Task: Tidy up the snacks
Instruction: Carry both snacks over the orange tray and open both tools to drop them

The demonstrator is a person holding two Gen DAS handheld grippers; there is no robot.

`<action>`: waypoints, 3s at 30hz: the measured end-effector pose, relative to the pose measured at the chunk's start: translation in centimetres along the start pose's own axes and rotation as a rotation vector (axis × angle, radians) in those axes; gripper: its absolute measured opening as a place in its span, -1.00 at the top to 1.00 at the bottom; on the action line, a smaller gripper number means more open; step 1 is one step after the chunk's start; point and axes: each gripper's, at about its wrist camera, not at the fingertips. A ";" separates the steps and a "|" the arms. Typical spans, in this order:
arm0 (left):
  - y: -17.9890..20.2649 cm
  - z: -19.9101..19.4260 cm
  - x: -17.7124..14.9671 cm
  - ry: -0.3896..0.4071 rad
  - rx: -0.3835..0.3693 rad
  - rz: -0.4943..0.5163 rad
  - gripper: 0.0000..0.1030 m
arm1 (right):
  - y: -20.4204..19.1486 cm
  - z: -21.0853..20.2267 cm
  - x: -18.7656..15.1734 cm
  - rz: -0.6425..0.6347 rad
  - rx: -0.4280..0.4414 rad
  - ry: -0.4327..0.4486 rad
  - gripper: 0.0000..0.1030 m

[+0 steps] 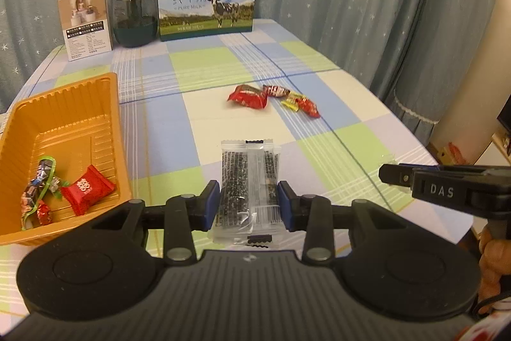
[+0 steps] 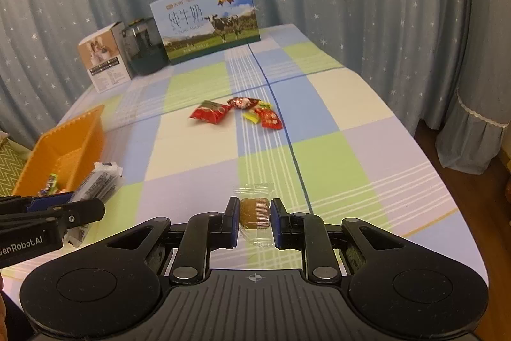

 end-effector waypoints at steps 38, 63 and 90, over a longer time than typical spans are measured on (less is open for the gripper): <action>-10.4 -8.8 -2.7 0.088 0.129 -0.187 0.31 | -14.0 -1.2 1.1 -0.240 0.145 0.027 0.60; -20.6 -6.9 -0.7 0.076 0.208 -0.290 0.31 | -24.1 7.0 5.5 -0.365 0.266 -0.059 0.60; -27.2 2.1 5.5 0.017 0.169 -0.279 0.29 | -27.3 16.1 10.1 -0.368 0.246 -0.120 0.60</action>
Point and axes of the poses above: each gripper's, at about its wrist camera, not at the fingertips, and z roughly the way its jaws point, y to its right, x to its top, and after that the axes turned 14 degrees about -y, right-handed
